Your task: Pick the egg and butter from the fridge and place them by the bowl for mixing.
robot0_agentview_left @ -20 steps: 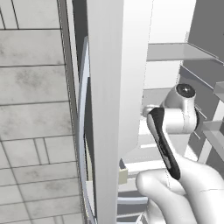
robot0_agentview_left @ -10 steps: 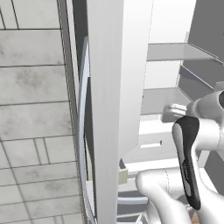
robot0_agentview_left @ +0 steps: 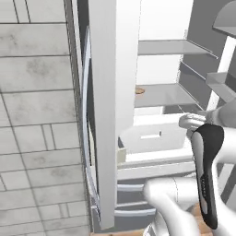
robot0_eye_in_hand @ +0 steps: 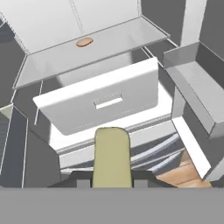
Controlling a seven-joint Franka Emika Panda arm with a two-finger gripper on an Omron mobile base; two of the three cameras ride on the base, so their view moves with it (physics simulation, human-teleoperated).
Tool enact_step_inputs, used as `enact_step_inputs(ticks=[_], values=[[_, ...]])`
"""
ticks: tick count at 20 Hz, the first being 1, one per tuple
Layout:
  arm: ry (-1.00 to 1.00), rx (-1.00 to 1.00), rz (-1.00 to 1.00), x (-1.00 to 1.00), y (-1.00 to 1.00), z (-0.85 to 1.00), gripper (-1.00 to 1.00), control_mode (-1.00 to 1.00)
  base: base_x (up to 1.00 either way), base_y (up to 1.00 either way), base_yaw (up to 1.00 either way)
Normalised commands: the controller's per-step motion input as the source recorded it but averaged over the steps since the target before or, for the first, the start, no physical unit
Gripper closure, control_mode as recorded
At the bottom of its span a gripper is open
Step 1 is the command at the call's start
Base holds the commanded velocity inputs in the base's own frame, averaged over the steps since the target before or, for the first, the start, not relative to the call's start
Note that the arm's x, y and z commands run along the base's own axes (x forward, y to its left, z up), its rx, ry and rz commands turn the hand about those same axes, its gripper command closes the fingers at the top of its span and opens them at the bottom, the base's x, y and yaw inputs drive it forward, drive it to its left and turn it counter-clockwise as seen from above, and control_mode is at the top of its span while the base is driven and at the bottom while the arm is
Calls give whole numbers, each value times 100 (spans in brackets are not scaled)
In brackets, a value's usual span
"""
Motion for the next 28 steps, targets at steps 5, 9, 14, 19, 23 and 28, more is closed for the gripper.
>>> enact_step_inputs(ticks=[5,9,14,19,23,28], values=[[0,0,0,0,0,0,100,100,-100,0,15],[0,0,0,0,0,0,100,100,-100,-1,53],[0,0,0,0,0,0,100,100,-62,-1,84],[0,0,0,0,0,0,100,100,-18,0,100],[0,0,0,0,0,0,100,100,-13,0,100],[0,0,0,0,0,0,100,100,-12,1,100]])
